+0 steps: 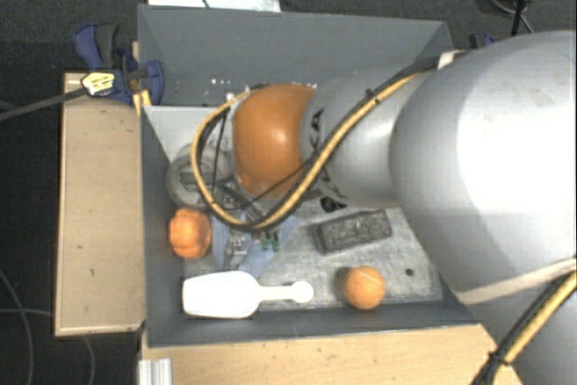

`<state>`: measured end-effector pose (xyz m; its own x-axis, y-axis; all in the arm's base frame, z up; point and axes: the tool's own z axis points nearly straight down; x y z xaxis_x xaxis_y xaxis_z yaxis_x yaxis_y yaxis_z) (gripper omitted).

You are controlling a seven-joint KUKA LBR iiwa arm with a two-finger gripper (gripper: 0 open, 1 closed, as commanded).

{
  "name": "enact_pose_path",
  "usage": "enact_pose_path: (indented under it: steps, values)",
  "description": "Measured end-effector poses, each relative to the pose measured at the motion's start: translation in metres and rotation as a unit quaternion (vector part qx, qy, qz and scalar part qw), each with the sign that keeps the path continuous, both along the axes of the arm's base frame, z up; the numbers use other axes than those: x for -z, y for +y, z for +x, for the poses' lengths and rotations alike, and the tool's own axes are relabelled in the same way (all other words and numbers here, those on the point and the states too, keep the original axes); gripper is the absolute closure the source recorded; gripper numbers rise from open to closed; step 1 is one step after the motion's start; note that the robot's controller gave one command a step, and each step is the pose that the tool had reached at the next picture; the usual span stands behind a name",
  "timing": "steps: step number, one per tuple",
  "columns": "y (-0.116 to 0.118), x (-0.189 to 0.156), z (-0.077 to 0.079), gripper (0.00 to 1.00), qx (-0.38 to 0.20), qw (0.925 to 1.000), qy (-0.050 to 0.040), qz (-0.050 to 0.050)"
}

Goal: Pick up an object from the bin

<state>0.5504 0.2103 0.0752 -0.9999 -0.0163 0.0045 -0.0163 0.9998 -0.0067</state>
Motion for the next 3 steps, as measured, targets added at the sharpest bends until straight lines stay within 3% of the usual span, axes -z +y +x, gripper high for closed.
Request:
enact_pose_path:
  steps: [1,2,3]
  values:
    - [0.0045,-0.0013,0.0002,1.00,0.000,1.0000,-0.0019,0.003]
    - [0.0044,-0.0002,-0.0013,0.00,0.002,1.0000,0.0001,0.003]
    - [0.0047,-0.0008,-0.0001,1.00,0.004,1.0000,-0.0014,0.003]
